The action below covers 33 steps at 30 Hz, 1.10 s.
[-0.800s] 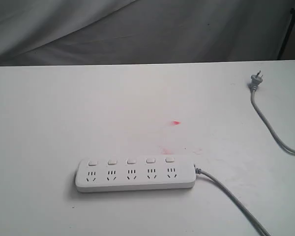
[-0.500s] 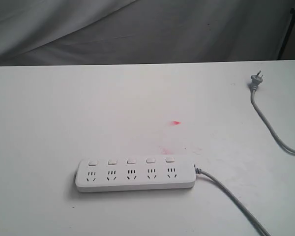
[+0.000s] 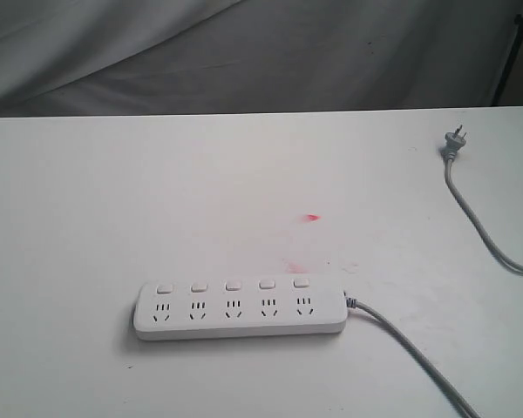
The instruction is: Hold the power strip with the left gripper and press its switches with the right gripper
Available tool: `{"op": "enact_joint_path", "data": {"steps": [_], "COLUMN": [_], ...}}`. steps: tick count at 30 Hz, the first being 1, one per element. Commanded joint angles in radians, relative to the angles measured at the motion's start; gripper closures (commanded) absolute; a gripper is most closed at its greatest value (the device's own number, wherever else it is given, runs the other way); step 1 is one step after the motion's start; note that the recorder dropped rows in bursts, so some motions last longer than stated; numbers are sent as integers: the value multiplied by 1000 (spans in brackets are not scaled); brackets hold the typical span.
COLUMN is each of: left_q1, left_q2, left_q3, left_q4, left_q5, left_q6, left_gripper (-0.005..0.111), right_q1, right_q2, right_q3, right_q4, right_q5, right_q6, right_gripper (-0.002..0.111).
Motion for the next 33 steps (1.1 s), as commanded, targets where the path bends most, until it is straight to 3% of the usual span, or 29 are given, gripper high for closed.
{"op": "enact_joint_path", "data": {"steps": [1, 23, 33], "left_q1": [-4, -4, -4], "left_q2": [-3, 144, 249], "left_q3": [4, -3, -257], "left_q4": [3, 3, 3], "left_q5": [-2, 7, 23], "left_q6": [-5, -6, -3], "left_gripper": [106, 106, 106], "right_q1": [-8, -8, -8], "right_q2": [-6, -6, -6], "right_q3": [4, 4, 4], "right_q4": [-3, -3, -3], "right_q5": [-1, -1, -1], "right_q6": [0, 0, 0], "right_gripper": [108, 108, 108]}}
